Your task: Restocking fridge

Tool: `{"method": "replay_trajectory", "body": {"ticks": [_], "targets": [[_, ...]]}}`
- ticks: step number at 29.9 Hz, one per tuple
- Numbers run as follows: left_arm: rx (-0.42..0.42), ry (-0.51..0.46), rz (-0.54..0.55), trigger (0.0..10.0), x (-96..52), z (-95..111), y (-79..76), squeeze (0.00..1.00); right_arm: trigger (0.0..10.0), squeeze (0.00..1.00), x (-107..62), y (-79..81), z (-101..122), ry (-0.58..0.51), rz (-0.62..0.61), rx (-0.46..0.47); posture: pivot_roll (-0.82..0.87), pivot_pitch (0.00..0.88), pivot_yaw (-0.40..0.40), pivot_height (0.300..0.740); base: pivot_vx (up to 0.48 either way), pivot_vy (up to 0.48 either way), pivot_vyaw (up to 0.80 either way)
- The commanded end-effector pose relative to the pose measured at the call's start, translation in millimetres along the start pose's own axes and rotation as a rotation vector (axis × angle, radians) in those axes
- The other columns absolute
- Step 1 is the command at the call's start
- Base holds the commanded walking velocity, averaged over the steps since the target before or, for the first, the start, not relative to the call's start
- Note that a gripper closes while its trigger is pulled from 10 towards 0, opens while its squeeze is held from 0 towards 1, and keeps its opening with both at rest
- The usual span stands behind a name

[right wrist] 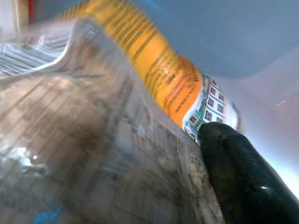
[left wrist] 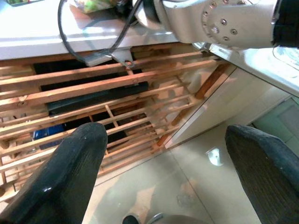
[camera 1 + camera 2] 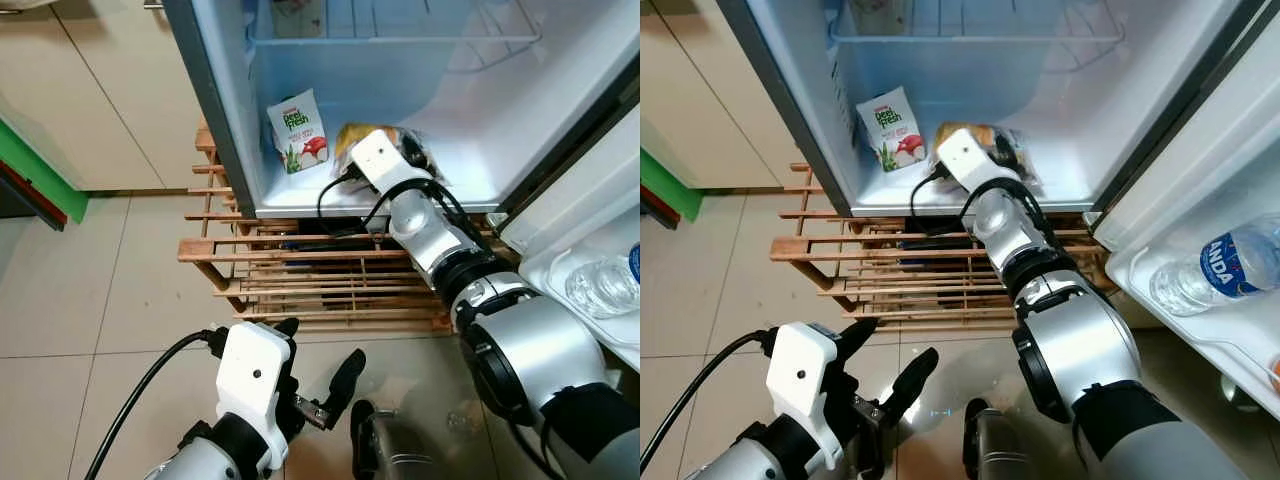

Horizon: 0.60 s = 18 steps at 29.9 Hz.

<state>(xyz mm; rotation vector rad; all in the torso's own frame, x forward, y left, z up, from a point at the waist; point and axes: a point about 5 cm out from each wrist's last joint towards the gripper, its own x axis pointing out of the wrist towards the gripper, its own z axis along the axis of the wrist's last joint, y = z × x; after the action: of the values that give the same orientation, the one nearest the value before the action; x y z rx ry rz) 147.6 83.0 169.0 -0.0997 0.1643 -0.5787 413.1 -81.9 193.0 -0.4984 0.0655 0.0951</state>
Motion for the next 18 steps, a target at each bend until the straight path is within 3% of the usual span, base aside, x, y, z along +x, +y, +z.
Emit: {"method": "replay_trajectory", "body": {"ticks": [1, 8, 11, 12, 15, 16, 18], "targets": [[-0.019, 0.02, -0.006, 10.0, -0.2, -3.7, -3.2, 0.0, 10.0, 1.0, -2.6, 12.9, -11.9, 0.085, 0.096, 0.158, 0.15, 0.349, -0.021, 0.74, 0.0, 0.0, 0.0], [-0.036, 0.015, -0.017, 10.0, 10.4, -4.6, -1.4, 0.0, 10.0, 1.0, -1.2, 11.9, -6.6, 0.142, 0.174, 0.542, 0.11, 0.337, -0.033, 0.74, 0.0, 0.0, 0.0], [-0.041, 0.01, -0.021, 10.0, 14.1, -4.5, -0.4, 0.0, 10.0, 1.0, -1.8, 11.7, -10.5, 0.159, 0.182, 0.571, 0.1, 0.327, -0.036, 0.74, 0.0, 0.0, 0.0], [-0.046, 0.007, -0.024, 10.0, 16.0, -4.5, 0.0, 0.0, 10.0, 0.0, -2.2, 11.2, -14.0, 0.166, 0.182, 0.557, 0.09, 0.32, -0.037, 0.74, 0.0, 0.0, 0.0], [-0.051, 0.0, -0.037, 10.0, 21.2, -4.0, 0.3, 0.0, 10.0, 0.0, -5.8, 16.3, -28.0, 0.189, 0.227, 0.435, 0.07, 0.307, -0.036, 0.74, 0.0, 0.0, 0.0], [-0.051, 0.0, -0.037, 10.0, 21.2, -4.0, 0.3, 0.0, 10.0, 0.0, -5.8, 16.3, -28.0, 0.189, 0.227, 0.435, 0.07, 0.307, -0.036, 0.74, 0.0, 0.0, 0.0], [-0.059, -0.001, -0.055, 10.0, 28.9, -4.5, 1.7, 0.0, 10.0, 0.0, -15.2, 32.1, -53.1, 0.284, 0.33, 0.468, 0.05, 0.292, -0.035, 0.74, 0.0, 0.0, 0.0]]}}
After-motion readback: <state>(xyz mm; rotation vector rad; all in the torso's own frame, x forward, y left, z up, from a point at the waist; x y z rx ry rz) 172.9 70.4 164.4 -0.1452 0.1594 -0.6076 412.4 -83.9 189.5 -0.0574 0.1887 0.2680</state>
